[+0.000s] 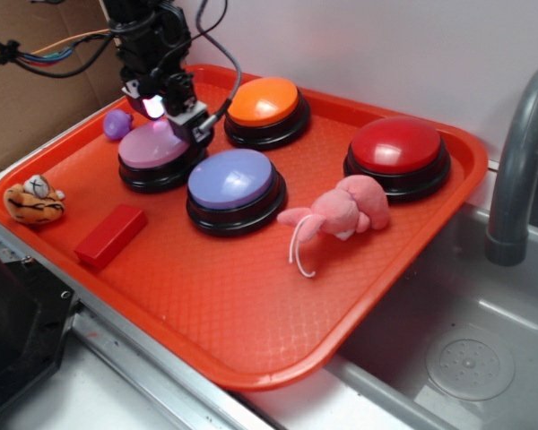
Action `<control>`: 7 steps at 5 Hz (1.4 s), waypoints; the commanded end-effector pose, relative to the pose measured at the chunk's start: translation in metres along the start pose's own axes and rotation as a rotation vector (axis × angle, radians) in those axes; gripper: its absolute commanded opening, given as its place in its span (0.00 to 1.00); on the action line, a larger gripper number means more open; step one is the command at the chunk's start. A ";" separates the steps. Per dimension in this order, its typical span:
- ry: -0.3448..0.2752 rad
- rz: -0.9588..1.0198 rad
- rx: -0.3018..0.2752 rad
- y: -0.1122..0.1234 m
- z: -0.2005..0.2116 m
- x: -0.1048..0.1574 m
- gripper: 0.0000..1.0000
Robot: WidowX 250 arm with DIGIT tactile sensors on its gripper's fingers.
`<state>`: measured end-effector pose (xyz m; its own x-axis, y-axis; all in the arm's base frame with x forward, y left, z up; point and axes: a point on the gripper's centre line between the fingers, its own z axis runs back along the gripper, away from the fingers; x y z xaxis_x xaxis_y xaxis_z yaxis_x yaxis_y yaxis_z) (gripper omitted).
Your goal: Push the pink button.
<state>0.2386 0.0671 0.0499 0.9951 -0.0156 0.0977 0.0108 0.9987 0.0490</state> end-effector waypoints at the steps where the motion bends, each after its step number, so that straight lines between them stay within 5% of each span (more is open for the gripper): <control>1: -0.086 0.069 -0.022 0.011 0.038 -0.010 1.00; 7: -0.086 0.112 -0.002 0.006 0.077 -0.004 1.00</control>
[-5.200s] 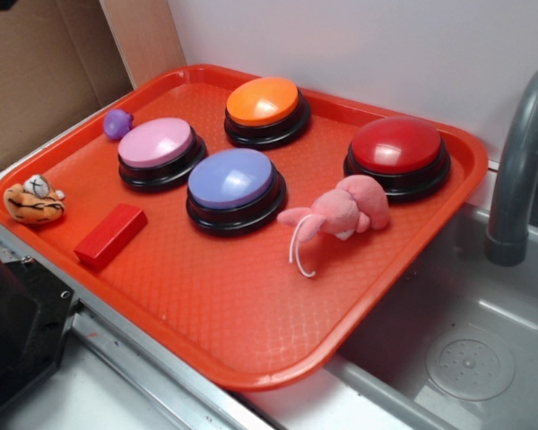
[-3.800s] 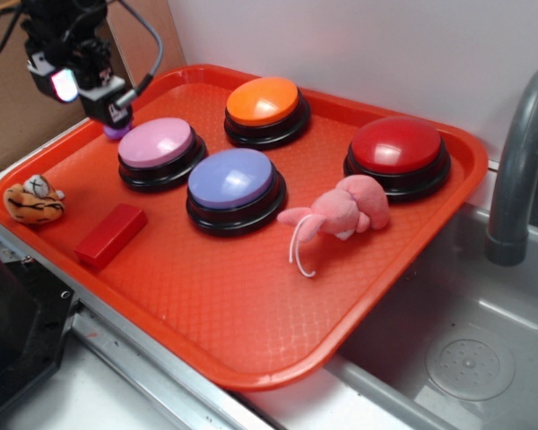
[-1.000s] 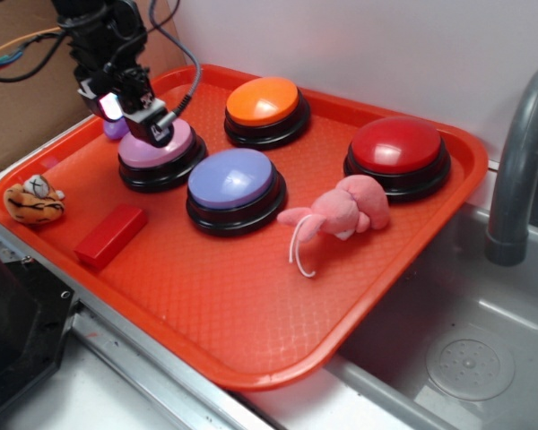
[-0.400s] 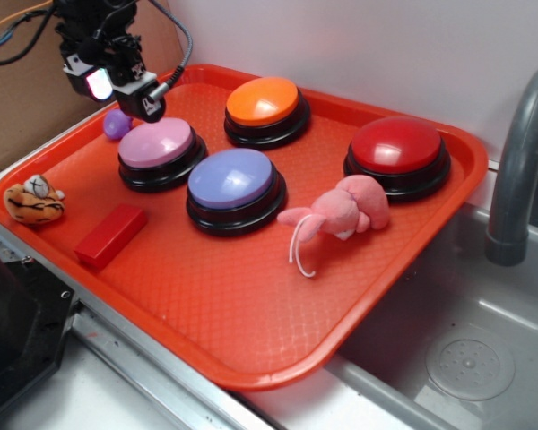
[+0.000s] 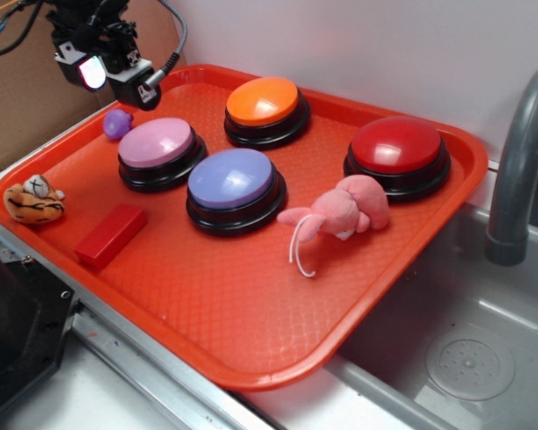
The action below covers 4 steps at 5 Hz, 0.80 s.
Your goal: Push the pink button.
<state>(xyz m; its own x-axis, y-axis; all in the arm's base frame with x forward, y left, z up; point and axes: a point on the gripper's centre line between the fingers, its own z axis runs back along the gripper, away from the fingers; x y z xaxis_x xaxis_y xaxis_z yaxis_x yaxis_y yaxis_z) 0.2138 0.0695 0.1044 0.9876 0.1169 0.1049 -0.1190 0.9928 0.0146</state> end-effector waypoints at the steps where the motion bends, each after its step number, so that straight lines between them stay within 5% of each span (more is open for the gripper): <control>1: -0.117 -0.020 0.019 -0.004 0.024 0.015 1.00; 4: -0.137 -0.031 0.016 -0.012 0.036 0.015 1.00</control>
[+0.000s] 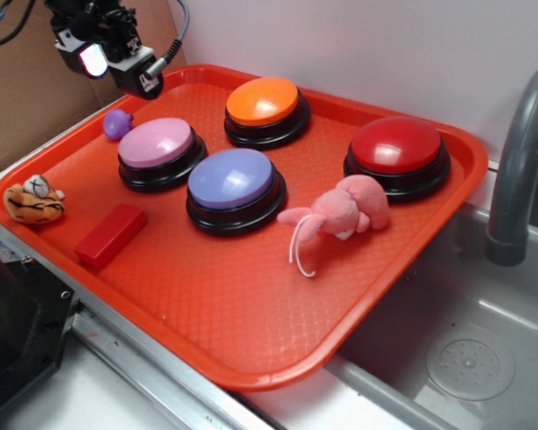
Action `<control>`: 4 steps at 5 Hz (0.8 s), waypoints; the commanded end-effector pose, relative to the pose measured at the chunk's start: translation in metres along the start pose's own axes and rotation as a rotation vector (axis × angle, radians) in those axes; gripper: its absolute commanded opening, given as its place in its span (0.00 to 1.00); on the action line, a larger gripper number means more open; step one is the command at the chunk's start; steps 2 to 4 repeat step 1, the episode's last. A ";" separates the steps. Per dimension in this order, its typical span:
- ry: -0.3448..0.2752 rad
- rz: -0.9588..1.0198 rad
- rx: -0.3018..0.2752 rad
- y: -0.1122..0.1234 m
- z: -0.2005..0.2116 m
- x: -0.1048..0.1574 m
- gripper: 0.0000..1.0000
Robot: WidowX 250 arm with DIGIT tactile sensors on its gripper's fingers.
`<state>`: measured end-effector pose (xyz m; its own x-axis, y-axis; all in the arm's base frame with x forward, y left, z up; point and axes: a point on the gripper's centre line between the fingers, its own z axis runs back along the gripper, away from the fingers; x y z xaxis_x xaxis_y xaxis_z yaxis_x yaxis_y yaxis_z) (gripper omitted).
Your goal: Push the pink button.
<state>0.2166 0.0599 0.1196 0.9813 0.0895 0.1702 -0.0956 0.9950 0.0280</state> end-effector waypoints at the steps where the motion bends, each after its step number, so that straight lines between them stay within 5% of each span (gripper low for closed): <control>1: -0.102 -0.013 0.023 -0.006 0.022 0.012 1.00; 4: -0.102 -0.013 0.023 -0.006 0.022 0.012 1.00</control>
